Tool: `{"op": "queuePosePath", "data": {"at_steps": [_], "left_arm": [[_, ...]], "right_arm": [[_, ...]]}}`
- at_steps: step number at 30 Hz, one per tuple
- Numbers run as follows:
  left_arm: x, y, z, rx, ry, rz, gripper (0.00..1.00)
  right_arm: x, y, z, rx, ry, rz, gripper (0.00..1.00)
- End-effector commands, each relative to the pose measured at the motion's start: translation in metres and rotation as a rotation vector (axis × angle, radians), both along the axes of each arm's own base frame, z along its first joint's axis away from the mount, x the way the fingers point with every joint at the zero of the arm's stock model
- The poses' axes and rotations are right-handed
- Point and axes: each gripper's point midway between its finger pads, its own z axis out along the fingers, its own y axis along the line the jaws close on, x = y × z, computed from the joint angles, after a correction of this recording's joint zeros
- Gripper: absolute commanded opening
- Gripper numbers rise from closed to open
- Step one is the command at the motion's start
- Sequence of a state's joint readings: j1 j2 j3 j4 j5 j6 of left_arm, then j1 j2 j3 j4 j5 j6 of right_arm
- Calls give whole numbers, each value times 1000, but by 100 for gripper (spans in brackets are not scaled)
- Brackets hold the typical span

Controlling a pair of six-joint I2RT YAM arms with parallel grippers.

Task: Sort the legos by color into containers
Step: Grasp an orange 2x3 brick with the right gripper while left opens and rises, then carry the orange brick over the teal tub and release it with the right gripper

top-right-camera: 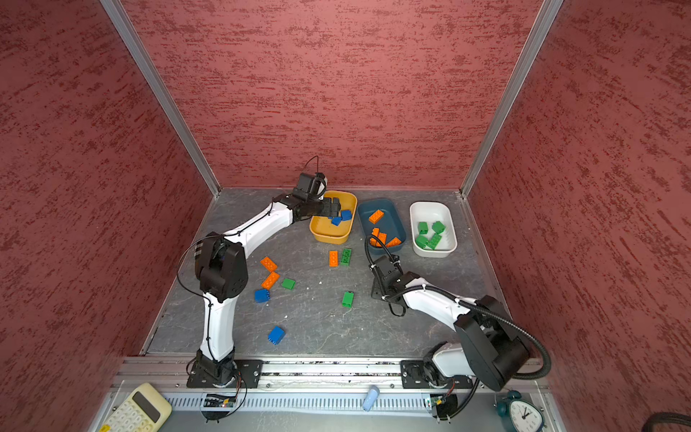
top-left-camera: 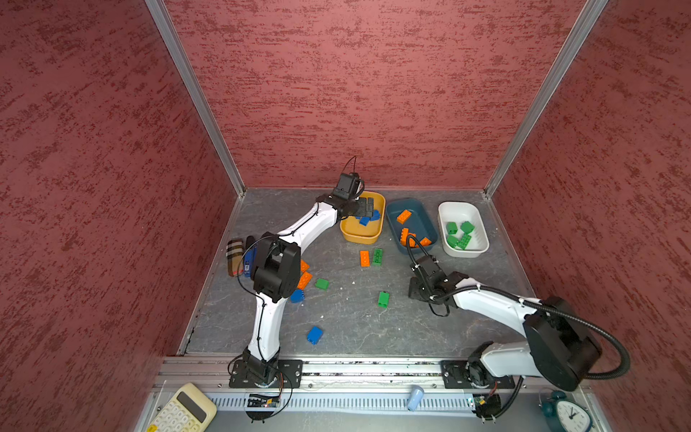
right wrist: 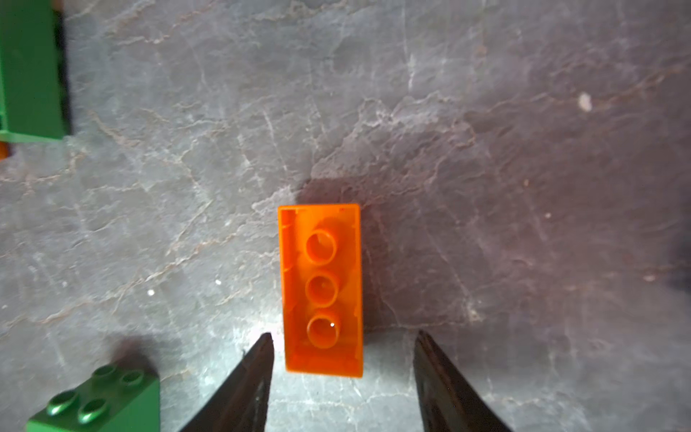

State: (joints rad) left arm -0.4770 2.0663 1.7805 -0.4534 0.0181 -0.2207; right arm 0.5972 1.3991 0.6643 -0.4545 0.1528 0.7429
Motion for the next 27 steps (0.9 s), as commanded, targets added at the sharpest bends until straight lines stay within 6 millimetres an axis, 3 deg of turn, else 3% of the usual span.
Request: {"op": "queuePosePath", "data": {"at_steps": [1, 8, 18, 22, 27], "left_arm": [[-7, 1, 12, -50, -38, 8, 99], [-14, 13, 17, -54, -47, 36, 100], [-13, 9, 35, -105, -116, 18, 99], [-17, 12, 31, -119, -102, 26, 99], [-23, 18, 26, -109, -84, 35, 99]], "right_arm": [[7, -1, 2, -57, 0, -5, 55], [14, 2, -7, -123, 29, 15, 49], [13, 6, -14, -136, 36, 62, 36], [19, 12, 6, -97, -41, 104, 25], [28, 16, 34, -72, -152, 152, 19]]}}
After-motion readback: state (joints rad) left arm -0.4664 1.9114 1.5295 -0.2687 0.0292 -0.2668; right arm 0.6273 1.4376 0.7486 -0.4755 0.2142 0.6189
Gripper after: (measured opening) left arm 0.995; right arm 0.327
